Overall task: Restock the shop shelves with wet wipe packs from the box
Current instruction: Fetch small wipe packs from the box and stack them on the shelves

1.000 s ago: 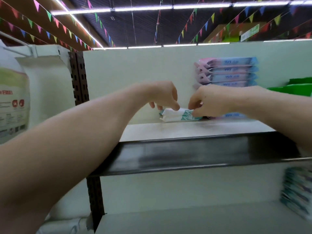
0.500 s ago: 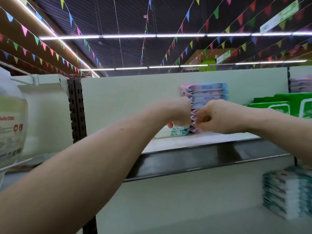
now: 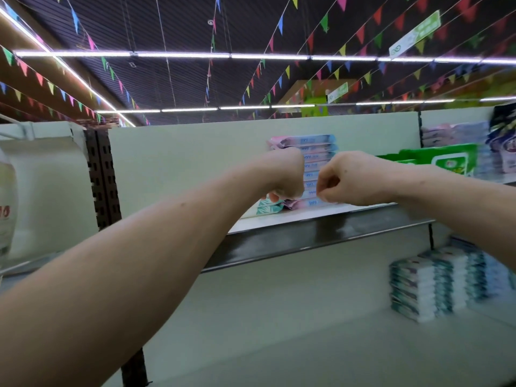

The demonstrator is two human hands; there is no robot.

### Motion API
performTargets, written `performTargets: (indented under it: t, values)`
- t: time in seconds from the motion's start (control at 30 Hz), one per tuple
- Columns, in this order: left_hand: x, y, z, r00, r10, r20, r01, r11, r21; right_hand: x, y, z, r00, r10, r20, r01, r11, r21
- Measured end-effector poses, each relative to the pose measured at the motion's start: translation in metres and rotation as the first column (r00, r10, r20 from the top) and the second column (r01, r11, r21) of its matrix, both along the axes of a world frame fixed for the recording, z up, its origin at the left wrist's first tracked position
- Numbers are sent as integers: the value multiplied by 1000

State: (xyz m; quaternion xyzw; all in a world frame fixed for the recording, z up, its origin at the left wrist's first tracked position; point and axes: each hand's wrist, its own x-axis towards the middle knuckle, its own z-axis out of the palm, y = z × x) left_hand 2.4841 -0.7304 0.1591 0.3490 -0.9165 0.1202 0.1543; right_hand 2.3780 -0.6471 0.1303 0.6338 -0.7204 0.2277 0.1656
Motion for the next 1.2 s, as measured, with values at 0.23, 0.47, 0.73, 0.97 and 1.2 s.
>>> performTargets:
  t: [0.23, 0.47, 0.73, 0.97, 1.2]
  values:
    - [8, 33, -5, 995, -86, -44, 87, 996, 37, 15, 43, -8, 998, -58, 22, 58, 998, -6]
    - [0, 75, -33, 977, -209, -47, 212, 974, 73, 19, 90, -32, 981, -193, 28, 192, 981, 36]
    - [-26, 126, -72, 950, -311, 24, 306, 945, 115, 5, 158, -63, 947, -313, 70, 306, 947, 100]
    - [-67, 206, -104, 907, -415, 66, 397, 898, 191, -16, 248, -95, 887, -446, 123, 420, 888, 187]
    - [-108, 319, -147, 830, -535, 158, 482, 830, 280, -41, 360, -142, 803, -564, 192, 505, 815, 284]
